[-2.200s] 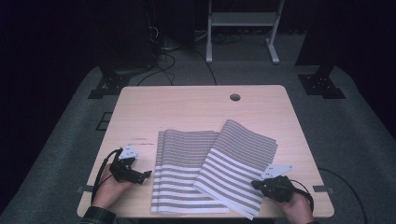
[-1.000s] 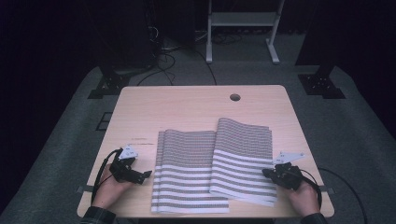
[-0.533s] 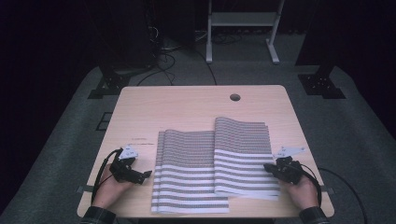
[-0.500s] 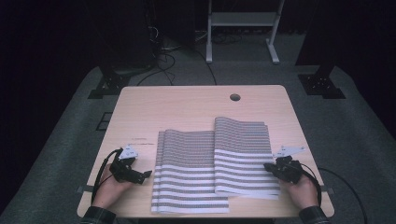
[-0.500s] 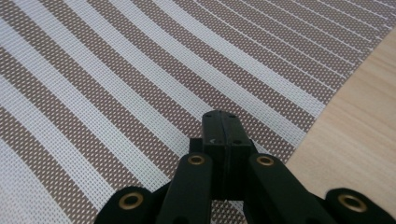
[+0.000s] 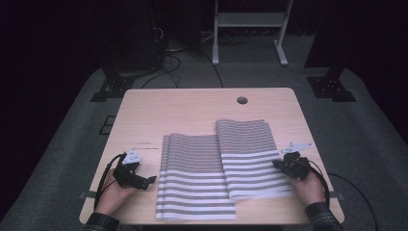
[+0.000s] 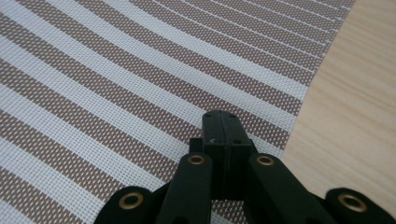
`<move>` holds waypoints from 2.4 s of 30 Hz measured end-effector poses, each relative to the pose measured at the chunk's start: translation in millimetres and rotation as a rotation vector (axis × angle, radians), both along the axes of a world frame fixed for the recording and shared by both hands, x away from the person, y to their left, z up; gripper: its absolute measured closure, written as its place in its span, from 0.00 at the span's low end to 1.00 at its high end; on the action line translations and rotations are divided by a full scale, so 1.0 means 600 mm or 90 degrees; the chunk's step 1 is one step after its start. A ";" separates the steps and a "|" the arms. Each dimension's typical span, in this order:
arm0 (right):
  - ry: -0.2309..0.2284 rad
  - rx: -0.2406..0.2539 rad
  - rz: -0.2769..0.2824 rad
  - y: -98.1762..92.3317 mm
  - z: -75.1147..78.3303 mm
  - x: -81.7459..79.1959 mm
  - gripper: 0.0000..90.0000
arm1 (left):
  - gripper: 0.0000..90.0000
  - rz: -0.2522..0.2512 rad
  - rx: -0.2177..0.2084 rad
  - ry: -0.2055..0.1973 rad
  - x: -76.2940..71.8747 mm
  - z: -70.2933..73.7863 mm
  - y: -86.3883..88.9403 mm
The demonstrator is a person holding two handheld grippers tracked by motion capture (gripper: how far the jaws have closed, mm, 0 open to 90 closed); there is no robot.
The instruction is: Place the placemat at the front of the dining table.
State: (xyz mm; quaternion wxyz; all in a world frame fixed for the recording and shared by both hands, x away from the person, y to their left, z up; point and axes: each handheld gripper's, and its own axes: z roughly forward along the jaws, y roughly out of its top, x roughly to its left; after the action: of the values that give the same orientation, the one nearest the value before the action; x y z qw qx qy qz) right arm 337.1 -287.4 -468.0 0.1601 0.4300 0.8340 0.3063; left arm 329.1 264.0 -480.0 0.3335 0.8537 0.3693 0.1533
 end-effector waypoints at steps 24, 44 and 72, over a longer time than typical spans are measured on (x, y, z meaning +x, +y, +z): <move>-0.015 -0.006 -0.031 -0.013 0.014 -0.023 0.63 | 0.00 -0.001 -0.001 -0.001 0.000 0.000 -0.001; 0.005 0.001 -0.075 -0.043 -0.004 -0.074 0.40 | 0.00 0.000 -0.002 -0.002 -0.001 -0.001 -0.001; -0.008 -0.018 -0.042 -0.029 0.007 -0.081 0.88 | 0.00 0.004 -0.011 -0.009 -0.004 -0.003 0.000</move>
State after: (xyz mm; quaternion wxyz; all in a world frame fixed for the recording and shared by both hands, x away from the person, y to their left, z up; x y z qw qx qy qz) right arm 288.3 -304.9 -463.6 0.1812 0.4533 0.8226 0.2916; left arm 326.5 264.0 -481.8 0.3429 0.8485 0.3710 0.1573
